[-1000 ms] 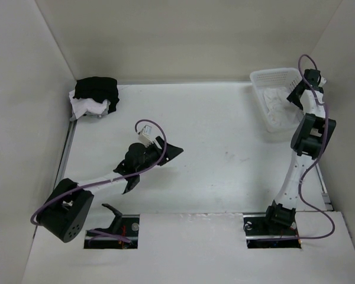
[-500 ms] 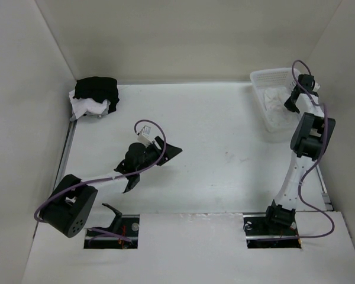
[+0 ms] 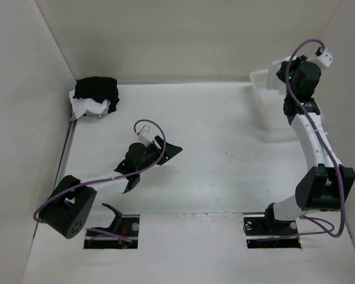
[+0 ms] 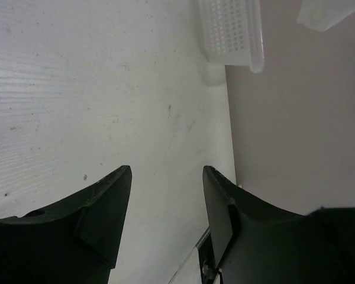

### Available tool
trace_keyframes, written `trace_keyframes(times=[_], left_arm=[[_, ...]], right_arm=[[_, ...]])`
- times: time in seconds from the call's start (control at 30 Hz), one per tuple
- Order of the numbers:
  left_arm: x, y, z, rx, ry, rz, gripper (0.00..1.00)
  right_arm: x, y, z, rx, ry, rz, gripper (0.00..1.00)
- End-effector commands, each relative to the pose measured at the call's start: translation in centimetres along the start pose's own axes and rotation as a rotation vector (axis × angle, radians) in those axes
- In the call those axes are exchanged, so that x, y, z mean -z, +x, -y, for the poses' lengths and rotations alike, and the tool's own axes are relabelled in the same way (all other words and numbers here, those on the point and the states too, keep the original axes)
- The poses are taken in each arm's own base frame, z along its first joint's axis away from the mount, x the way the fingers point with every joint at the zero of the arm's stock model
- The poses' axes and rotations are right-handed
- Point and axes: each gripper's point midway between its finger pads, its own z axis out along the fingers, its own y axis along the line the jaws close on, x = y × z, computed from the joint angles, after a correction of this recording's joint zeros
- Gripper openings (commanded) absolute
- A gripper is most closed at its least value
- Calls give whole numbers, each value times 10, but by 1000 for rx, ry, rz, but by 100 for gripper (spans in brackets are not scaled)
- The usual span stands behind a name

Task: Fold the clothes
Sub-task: Grab the tank top from the pile, then move the tank top to the center of the board

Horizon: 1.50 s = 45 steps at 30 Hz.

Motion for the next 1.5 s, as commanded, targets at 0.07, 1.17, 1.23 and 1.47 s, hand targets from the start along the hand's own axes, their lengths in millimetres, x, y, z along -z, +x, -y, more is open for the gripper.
trace_keyframes(times=[0.07, 1.17, 1.23, 1.47], left_arm=[[4, -33, 56, -29, 140, 109, 49], [64, -27, -96, -216, -585, 181, 47], [55, -29, -100, -231, -587, 199, 47], [29, -38, -124, -226, -664, 190, 43]], right_arm=[[52, 42, -55, -120, -175, -6, 0], [361, 367, -28, 204, -349, -933, 35], [371, 369, -41, 232, -388, -939, 42], [354, 380, -72, 434, -395, -861, 43]])
